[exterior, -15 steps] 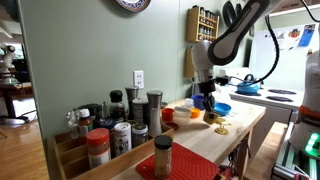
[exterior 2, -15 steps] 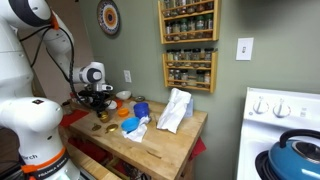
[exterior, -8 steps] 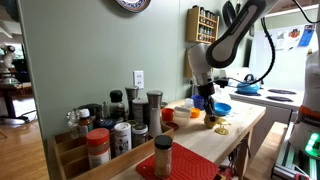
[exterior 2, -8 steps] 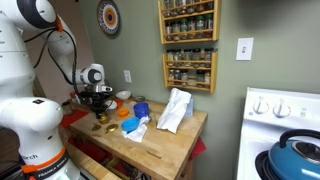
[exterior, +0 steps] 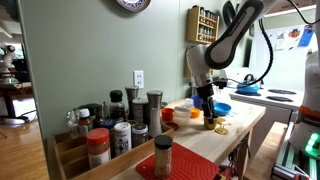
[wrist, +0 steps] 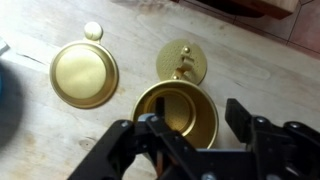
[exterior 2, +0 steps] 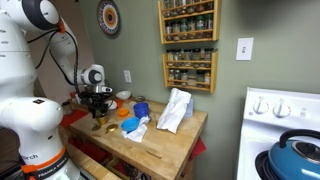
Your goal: Pick up the gold lid from the table and put it on the gold cup
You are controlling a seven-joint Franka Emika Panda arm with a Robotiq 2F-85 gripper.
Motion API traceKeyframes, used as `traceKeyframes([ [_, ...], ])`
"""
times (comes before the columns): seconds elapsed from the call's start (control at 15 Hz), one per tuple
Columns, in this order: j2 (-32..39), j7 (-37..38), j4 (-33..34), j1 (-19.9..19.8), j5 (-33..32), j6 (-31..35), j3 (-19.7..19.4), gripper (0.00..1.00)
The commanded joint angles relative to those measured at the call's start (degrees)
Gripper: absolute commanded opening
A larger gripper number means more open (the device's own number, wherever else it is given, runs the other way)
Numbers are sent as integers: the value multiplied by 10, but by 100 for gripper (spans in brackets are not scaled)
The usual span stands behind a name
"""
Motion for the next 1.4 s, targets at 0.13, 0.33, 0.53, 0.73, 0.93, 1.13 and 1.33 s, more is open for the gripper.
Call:
traceKeyframes([
  [0.13,3,24,11,2,-25,4,-4,100],
  [0.33,1,30,15,-1,-28,5,-8,93],
  [0.53,3,30,18,-2,-27,5,-10,58],
  [0.73,3,33,17,-2,-27,6,-12,35],
  [0.93,1,35,16,-4,-25,9,-13,13],
  [1.13,0,38,15,-5,-25,11,-16,0],
  [1.33,-7,40,15,-9,-15,21,-19,1],
])
